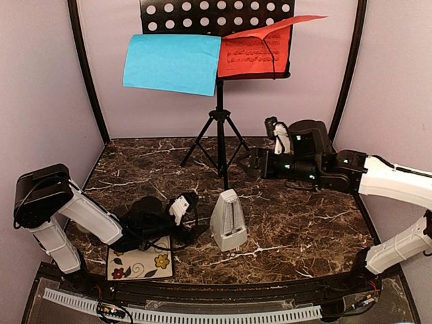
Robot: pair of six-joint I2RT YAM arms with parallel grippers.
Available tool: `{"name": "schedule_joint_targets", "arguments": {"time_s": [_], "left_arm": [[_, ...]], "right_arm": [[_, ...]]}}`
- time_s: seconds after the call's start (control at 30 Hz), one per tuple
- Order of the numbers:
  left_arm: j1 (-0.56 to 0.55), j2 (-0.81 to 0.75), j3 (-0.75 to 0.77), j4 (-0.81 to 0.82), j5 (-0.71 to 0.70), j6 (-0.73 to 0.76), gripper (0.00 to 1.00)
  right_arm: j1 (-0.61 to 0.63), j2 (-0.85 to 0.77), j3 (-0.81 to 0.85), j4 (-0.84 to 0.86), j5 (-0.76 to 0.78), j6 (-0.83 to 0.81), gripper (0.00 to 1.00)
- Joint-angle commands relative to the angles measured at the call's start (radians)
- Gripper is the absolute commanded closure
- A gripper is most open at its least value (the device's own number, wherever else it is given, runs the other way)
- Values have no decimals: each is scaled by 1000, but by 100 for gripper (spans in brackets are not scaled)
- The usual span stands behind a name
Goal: Set up the instrument practice props
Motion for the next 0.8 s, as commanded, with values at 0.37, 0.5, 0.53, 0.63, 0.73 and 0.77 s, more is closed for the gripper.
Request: {"name": "schedule_joint_targets", "arguments": {"time_s": [0.37, 0.5, 0.53, 0.63, 0.73, 0.77], "left_arm": [[14, -5, 15, -50, 129, -272, 39], [14, 41, 42, -15, 172, -319, 42], [14, 54, 46, -1, 179, -328, 43], [15, 80, 70, 7, 185, -338, 44], [20, 91, 86, 5, 175, -351, 45], [24, 92, 89, 1, 172, -362, 45]], "right_arm": [[-247, 65, -453, 325, -342, 4, 59], [-239, 128, -525, 436, -384, 12, 68], [-234, 152, -531, 466, -397, 11, 69], [-208, 240, -517, 522, -433, 4, 73], [-165, 300, -498, 577, -468, 23, 76], [-148, 319, -493, 588, -470, 26, 76]]}}
